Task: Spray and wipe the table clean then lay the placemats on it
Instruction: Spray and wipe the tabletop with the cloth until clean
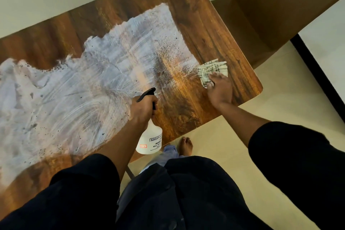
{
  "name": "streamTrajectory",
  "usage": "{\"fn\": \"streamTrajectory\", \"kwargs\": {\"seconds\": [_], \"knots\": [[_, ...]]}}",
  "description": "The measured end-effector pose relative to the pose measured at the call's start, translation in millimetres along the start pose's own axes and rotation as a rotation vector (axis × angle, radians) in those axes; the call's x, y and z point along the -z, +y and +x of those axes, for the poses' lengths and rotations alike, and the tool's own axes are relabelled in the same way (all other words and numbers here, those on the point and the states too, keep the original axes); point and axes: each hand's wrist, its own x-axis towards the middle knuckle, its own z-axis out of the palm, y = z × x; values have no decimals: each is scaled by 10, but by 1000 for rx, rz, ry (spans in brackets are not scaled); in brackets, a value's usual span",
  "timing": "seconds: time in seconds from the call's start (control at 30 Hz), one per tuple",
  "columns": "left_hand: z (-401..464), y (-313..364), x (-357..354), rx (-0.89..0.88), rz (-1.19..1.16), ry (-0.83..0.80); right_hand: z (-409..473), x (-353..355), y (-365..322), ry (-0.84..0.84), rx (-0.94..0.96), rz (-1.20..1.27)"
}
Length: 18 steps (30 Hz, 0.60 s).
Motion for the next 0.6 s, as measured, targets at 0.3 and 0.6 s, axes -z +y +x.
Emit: {"fn": "streamTrajectory", "kwargs": {"seconds": [0.3,0.6], "knots": [[162,181,113,19,-6,-126,-639,-312,-786,-87,68,55],[273,408,38,-16,35,-270,-634,-333,-631,-299,433,-15]]}}
